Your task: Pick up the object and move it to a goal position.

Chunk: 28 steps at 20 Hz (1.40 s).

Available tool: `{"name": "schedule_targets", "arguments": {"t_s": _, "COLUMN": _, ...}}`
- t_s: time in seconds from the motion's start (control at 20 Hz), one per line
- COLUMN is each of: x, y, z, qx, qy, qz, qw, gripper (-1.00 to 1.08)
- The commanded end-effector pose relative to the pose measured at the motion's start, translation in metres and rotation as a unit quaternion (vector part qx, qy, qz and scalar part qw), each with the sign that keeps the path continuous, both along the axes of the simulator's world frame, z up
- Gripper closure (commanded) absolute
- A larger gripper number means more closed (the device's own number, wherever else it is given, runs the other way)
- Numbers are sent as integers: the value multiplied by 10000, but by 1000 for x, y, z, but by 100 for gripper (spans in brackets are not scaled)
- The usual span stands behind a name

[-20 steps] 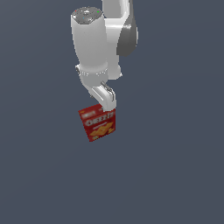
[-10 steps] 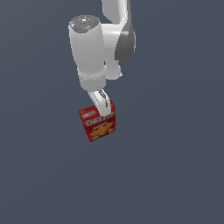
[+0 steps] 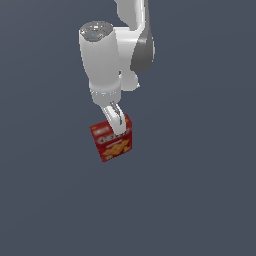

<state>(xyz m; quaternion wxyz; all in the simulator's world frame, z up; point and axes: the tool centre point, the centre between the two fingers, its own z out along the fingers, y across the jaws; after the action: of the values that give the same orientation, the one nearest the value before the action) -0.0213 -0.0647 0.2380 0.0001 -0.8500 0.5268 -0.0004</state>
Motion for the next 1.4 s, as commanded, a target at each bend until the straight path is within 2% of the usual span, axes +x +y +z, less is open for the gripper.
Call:
{"name": "schedule_targets", "arguments": {"t_s": 0.0, "x": 0, "y": 0, "z": -7, "qx": 0, "qy": 5, "qz": -4, "qw": 10000, "gripper": -92}}
{"name": "schedule_targets", "arguments": {"t_s": 0.35, "x": -1, "y": 0, "z": -39, "qx": -1, "qy": 4, "qz": -20, "qw": 10000, "gripper": -92}}
{"name": "schedule_targets", "arguments": {"t_s": 0.6, "x": 0, "y": 0, "z": -46, "qx": 0, "qy": 4, "qz": -22, "qw": 10000, "gripper": -92}}
{"name": "schedule_targets", "arguments": {"t_s": 0.65, "x": 0, "y": 0, "z": -46, "qx": 0, "qy": 4, "qz": -22, "qw": 10000, "gripper": 108}}
{"name": "schedule_targets", "arguments": {"t_s": 1.35, "x": 0, "y": 6, "z": -42, "qx": 1, "qy": 0, "qz": -20, "qw": 10000, "gripper": 108}}
